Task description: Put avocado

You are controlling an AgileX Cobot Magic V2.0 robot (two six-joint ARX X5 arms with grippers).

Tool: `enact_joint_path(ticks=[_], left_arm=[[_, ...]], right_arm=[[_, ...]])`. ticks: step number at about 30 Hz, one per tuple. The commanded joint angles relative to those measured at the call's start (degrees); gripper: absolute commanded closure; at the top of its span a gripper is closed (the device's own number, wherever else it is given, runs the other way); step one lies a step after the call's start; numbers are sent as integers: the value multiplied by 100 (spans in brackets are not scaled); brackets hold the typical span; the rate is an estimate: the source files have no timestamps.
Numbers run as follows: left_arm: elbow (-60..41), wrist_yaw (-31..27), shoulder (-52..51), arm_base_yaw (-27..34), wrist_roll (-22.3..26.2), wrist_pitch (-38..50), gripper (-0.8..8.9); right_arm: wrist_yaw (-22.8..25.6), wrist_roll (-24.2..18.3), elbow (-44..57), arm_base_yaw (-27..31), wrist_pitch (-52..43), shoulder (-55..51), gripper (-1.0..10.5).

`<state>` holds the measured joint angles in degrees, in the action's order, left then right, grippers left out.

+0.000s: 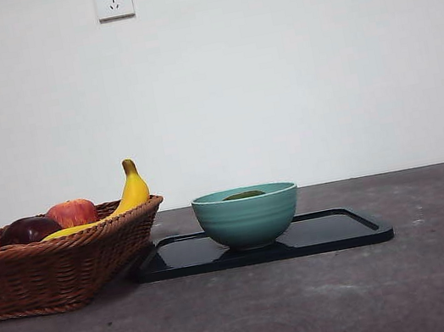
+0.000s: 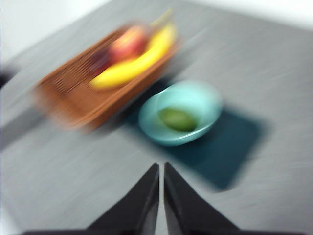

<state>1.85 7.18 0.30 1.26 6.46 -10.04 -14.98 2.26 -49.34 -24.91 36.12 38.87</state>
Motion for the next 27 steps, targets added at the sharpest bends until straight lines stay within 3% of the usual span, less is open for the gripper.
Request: enact_joint_path(ticks=[1,7,11,18,27], left_arm=[[-118,-13,-11,2,-50,-50,806],[-118,-13,-11,2,-50,-50,806],[-118,-11,-11,2,-50,-50,806],[-118,-13,-11,2,-50,-50,806],[-118,-11,-11,2,-50,-50,806]], right_arm=[[4,-186,332,702,-352,-328,940],[4,-278,1587,2015,-1569,-1272,940],[17,-275,2498,2516,-2391,-1875,940],[223,-271,3821,2736,-3405,-2909,940],[756,-249,4701,2741,-3484,-3644,940]])
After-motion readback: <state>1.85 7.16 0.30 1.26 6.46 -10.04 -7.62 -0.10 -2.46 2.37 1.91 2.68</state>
